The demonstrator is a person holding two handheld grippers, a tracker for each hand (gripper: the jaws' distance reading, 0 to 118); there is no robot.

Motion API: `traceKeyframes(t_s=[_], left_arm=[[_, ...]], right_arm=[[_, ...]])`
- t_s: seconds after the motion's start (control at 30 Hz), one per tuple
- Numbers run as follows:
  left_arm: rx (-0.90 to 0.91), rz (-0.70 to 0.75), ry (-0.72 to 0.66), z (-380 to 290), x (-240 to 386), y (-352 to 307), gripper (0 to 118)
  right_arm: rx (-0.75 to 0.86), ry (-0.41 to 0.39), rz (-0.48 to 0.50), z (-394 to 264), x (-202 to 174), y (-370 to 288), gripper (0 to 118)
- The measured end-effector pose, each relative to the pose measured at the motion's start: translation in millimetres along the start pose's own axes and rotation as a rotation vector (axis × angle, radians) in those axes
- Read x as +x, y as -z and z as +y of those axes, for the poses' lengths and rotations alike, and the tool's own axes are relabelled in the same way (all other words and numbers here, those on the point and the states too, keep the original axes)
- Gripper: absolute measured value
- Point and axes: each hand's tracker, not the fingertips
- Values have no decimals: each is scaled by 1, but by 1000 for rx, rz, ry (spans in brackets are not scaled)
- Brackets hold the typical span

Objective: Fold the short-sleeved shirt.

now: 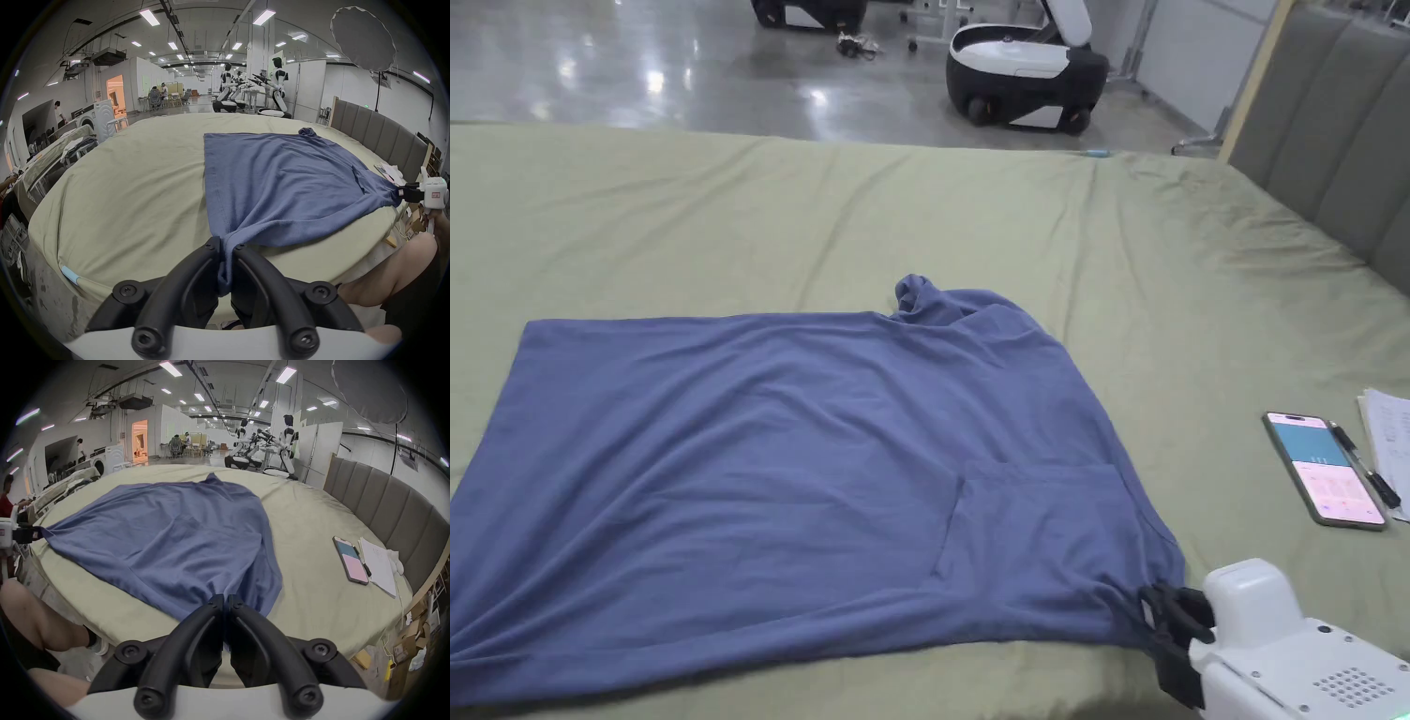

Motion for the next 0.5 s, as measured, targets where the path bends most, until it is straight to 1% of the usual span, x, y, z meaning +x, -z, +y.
traceKeyframes(t_s=[0.03, 0.13, 0.23, 0.3, 0.37, 0.43, 0.5], left_arm=[[-9, -7, -3, 5, -1, -1, 5], [-37, -29, -13, 24, -4, -5, 5], [-95, -84, -62, 53, -11, 0, 5], [-133, -134, -109, 73, -22, 12, 5], [-184, -135, -163, 92, -42, 37, 5], [-239, -163, -198, 108, -57, 60, 5], [-298, -162, -220, 123, -65, 86, 5]], right_arm=[[20, -6, -18, 3, 1, -4, 6], [88, 29, -28, 25, 8, -17, 6], [99, 56, -10, 55, 24, -15, 6], [69, 60, -6, 79, 33, -3, 6], [59, 65, -12, 103, 37, 14, 6], [-27, 109, 18, 122, 46, 37, 6], [-95, 122, 19, 135, 56, 64, 6]])
